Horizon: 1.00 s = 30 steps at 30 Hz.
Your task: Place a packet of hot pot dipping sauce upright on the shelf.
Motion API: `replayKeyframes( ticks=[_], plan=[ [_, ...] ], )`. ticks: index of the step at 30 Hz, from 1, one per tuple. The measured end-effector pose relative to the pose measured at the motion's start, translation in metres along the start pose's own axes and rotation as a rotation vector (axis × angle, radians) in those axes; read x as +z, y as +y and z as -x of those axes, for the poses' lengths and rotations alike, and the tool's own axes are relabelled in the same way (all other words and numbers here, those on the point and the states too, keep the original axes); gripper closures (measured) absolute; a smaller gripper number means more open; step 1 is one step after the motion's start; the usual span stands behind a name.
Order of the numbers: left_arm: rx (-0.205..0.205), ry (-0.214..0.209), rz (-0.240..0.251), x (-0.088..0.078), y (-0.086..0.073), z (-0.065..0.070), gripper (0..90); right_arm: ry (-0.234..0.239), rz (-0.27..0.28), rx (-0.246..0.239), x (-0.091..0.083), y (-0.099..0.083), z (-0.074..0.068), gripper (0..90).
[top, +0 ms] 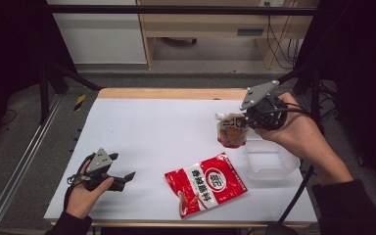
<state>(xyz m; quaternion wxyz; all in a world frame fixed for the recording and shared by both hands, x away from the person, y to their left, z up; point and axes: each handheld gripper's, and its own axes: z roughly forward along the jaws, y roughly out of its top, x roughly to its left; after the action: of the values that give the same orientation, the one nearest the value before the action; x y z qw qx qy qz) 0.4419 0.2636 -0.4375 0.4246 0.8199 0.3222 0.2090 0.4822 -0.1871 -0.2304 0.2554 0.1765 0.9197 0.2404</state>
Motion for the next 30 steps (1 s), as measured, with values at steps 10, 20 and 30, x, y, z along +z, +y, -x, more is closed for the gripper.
replayKeyframes(
  ticks=[10,20,30],
  plan=[
    [0.001,-0.005,-0.006,0.001,0.0,0.0,7.7,-0.031,-0.022,0.032,-0.005,-0.018,0.028,87.0],
    [0.008,-0.024,-0.011,0.003,0.0,-0.001,7.7,-0.047,-0.044,0.011,-0.002,-0.035,0.053,86.9],
    [0.0,-0.033,-0.017,0.006,0.0,-0.004,7.7,-0.064,-0.063,0.034,0.01,-0.059,0.076,86.9]
  ],
)
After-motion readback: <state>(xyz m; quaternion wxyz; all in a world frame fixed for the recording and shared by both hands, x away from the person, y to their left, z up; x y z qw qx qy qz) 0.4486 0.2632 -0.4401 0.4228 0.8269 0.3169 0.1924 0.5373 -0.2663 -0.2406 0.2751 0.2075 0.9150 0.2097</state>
